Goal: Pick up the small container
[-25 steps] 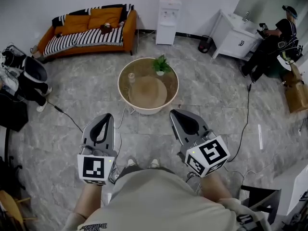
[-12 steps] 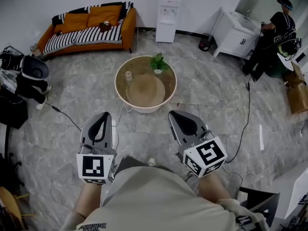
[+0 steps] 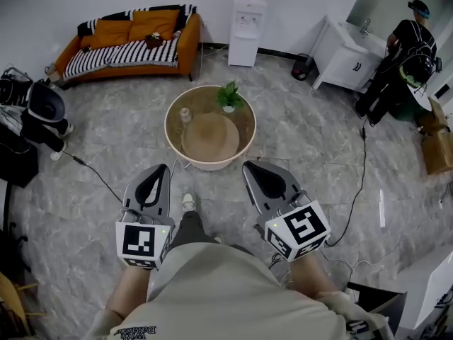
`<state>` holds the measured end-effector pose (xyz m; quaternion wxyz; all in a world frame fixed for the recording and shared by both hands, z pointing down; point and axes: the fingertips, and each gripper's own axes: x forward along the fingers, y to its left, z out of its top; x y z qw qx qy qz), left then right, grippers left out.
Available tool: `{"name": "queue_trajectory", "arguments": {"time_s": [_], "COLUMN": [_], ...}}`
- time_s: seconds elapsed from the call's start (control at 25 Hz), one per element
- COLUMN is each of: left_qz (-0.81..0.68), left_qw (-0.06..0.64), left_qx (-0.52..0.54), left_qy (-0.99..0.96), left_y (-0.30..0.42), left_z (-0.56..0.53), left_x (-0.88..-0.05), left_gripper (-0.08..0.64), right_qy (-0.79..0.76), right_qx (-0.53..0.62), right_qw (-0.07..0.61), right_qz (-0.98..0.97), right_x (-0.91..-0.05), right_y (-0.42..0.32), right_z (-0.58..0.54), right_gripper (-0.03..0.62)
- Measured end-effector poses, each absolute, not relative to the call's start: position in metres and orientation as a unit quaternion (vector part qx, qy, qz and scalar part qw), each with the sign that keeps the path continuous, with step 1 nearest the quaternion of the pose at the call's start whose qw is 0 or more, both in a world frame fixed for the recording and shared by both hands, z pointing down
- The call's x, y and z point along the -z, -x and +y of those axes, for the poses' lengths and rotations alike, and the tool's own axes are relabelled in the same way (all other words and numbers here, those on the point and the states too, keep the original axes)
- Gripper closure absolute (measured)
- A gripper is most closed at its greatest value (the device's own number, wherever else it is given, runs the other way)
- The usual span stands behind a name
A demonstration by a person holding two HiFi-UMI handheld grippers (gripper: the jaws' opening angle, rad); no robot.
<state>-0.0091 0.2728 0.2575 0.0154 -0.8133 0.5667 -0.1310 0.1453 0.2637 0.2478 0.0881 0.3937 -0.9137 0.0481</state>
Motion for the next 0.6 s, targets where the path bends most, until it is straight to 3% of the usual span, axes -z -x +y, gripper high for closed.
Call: {"name": "queue_trajectory", "arguments": {"time_s": [0.6], "left_qz": [0.559], "left_qw": [0.004], "left_qx": [0.138], "left_qy": [0.818], "left_y": [0.017], "left_z": [0.202], "left_x": [-0.276], "left_gripper": [0.554], "right_qy": [-0.392], "right_qx": [-0.059], "right_qw": [0.115], "right_qz": [-0.911], "right_x": [-0.271], "right_y": [-0.131], "right_z": [0.200], "right_gripper": [0.595]}}
